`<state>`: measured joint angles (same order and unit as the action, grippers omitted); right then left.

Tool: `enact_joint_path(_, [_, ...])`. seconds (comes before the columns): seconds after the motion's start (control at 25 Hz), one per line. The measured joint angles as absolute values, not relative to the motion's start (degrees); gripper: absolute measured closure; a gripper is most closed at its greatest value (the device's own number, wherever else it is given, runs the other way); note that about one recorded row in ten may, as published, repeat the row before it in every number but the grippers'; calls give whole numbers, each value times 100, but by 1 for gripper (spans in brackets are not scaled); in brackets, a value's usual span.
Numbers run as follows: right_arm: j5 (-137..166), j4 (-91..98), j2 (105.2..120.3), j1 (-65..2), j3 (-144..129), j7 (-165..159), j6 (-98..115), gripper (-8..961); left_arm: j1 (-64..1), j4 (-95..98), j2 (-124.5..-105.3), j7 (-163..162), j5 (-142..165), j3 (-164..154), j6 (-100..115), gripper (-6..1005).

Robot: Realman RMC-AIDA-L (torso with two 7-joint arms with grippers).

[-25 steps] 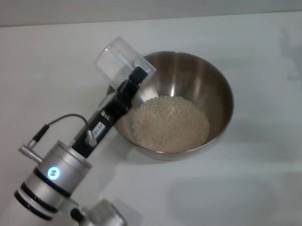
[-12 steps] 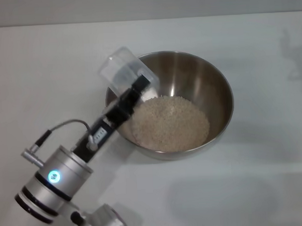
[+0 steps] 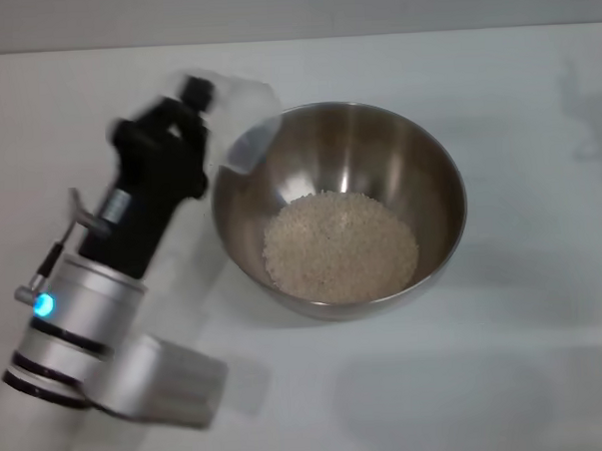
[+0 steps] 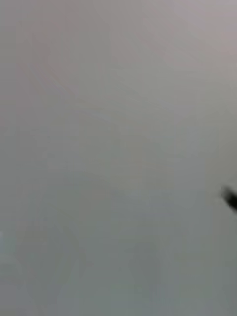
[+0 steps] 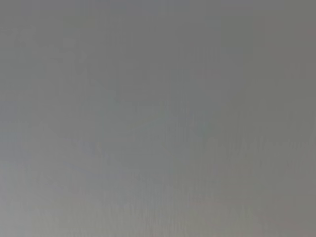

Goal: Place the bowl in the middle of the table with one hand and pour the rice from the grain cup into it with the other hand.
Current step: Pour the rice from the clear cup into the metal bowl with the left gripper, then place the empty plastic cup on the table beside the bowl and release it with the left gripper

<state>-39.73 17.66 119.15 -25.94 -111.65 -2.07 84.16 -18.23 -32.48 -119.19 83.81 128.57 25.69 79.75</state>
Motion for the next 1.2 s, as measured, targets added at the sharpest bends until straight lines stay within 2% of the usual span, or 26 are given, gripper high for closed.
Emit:
enact_joint_path(0.28, [-3977,1766,11918,-2593,-11194,-209,8413,435,-1775,-3405,-11911,5120,11337,2781,7879,979])
enact_joint_path(0.48, [-3979,1767,11918,-2591,-11214,-211,8411,434,-1839,-2996,-11886,2589,10748,2848,7063,979])
enact_joint_path(1.2, [-3958,1766,11918,-2584,-11190,-211,8416,435,-1952,-2830,-11901,2014,10740,3155,5761,976])
